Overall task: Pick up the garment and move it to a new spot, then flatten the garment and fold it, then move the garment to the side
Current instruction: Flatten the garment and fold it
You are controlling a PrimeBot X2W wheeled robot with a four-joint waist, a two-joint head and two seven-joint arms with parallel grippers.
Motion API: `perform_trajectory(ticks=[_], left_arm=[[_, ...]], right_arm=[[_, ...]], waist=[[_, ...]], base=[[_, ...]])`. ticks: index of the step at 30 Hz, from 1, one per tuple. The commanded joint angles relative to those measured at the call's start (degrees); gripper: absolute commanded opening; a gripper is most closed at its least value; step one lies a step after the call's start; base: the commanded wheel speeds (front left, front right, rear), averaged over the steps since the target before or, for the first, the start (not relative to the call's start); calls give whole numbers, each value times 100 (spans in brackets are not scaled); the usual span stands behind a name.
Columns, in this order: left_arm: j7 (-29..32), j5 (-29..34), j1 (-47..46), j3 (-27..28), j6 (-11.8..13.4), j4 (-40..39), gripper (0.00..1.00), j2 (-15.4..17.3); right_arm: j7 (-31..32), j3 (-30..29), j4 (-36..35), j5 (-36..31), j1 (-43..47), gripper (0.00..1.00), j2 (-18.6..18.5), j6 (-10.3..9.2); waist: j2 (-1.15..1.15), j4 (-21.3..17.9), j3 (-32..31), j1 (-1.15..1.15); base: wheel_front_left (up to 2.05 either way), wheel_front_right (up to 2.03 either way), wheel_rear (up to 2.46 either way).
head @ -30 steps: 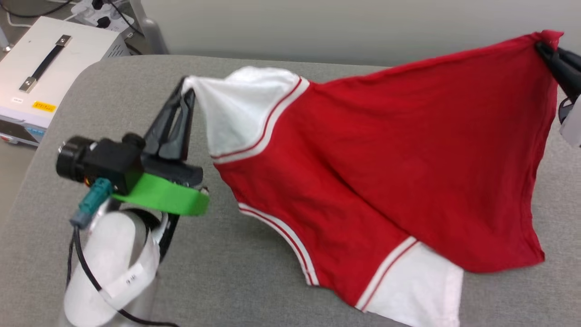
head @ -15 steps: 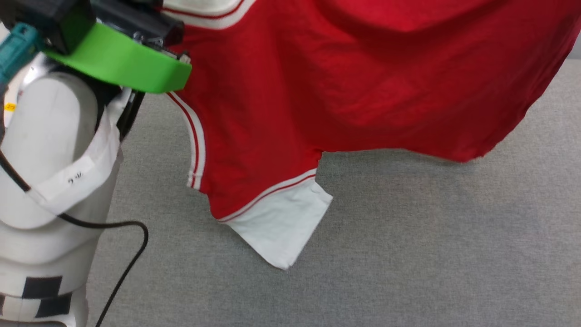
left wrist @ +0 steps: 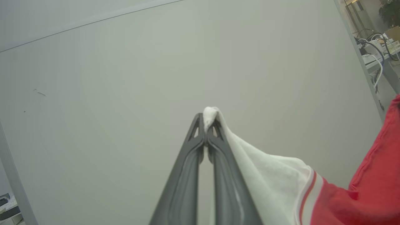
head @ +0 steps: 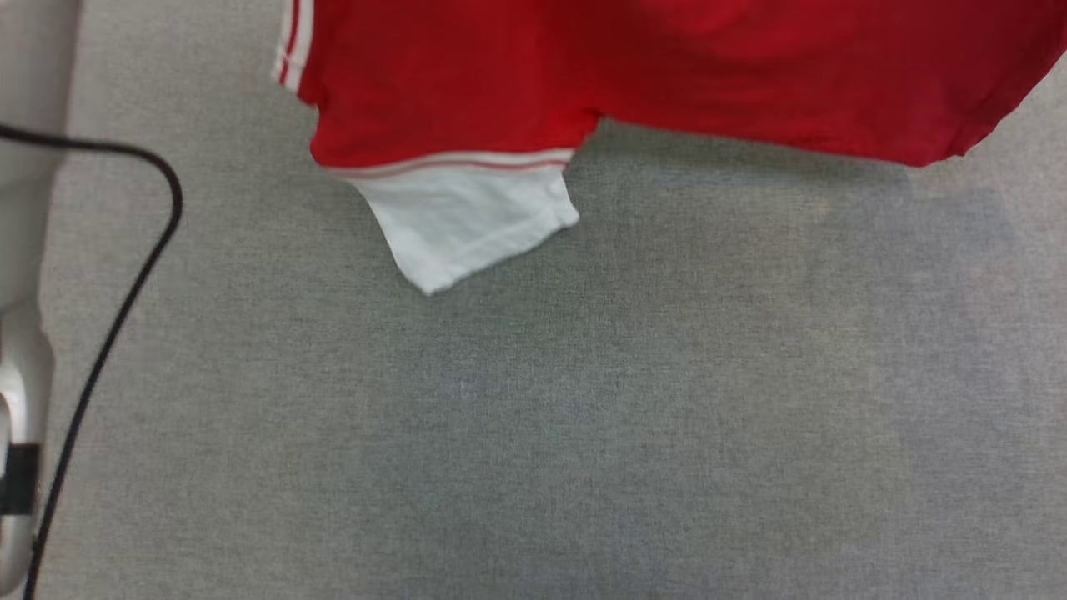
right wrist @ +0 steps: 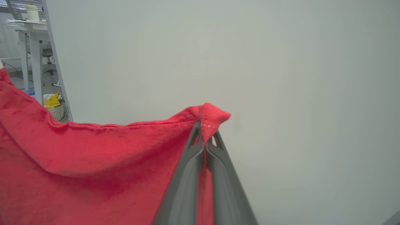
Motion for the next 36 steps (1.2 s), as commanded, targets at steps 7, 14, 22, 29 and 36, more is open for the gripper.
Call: perform_trajectory(ticks=[7, 14, 22, 29, 36], left_arm=[[-95, -37, -1747, -140, -16, 659, 0, -20], [-51, -169, -2550, 63, 74, 905, 0, -58], [-359, -326, -2425, -159, 14, 1717, 0, 10], [-718, -568, -1695, -473, -11, 1982, 0, 231], [-924, -874, -584, -893, -15, 1758, 0, 440]], right_arm=[[-285, 464, 1142, -358, -2077, 0, 191, -5], [-927, 853, 2182, -496, -3459, 0, 336, -5], [-1528, 1727, 3323, -176, -3646, 0, 547, -5], [-2026, 2447, 3629, 256, -2986, 0, 530, -5], [-2346, 3110, 3442, 769, -2146, 0, 395, -5]], waist=[[0, -255, 1200, -1], [0, -258, 1496, -1], [0, -254, 1758, -1], [0, -213, 1618, -1], [0, -143, 1130, -1]], base=[[0, 0, 0], [0, 0, 0], [0, 0, 0], [0, 0, 0], [0, 0, 0]])
